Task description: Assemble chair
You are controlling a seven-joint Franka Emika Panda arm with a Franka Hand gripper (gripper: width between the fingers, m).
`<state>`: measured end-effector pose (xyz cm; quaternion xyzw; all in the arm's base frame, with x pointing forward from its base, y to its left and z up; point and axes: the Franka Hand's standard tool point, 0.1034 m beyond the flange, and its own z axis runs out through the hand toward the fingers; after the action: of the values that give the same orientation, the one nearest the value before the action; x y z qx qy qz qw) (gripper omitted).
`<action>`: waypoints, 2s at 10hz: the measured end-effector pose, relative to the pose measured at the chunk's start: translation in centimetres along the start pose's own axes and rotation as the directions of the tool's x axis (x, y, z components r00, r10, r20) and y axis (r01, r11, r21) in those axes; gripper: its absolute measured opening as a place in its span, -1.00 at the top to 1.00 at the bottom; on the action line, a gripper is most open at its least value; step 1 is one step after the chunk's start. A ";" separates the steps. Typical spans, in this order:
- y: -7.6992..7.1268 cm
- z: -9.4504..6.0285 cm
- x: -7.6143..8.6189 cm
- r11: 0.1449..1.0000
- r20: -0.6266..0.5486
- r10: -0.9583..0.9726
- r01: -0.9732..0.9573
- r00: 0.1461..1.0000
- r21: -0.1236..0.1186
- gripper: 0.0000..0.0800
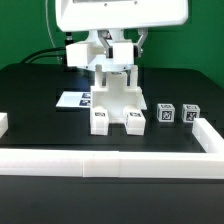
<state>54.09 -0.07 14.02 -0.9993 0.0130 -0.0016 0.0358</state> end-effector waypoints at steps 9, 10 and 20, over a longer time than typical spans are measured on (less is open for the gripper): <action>-2.8 1.5 -2.9 0.998 0.030 0.049 -0.048 0.998 -0.028 0.29; -3.0 1.5 -3.2 0.999 0.034 0.046 -0.045 0.998 -0.026 0.29; -3.5 2.3 -5.0 1.000 0.009 0.001 -0.001 1.000 -0.029 0.29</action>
Offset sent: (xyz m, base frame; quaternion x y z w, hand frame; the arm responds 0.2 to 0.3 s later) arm 0.0000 0.0000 0.0000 0.0000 0.0000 0.0000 1.0000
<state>49.22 3.67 11.96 -0.9997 0.0133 0.0031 0.0216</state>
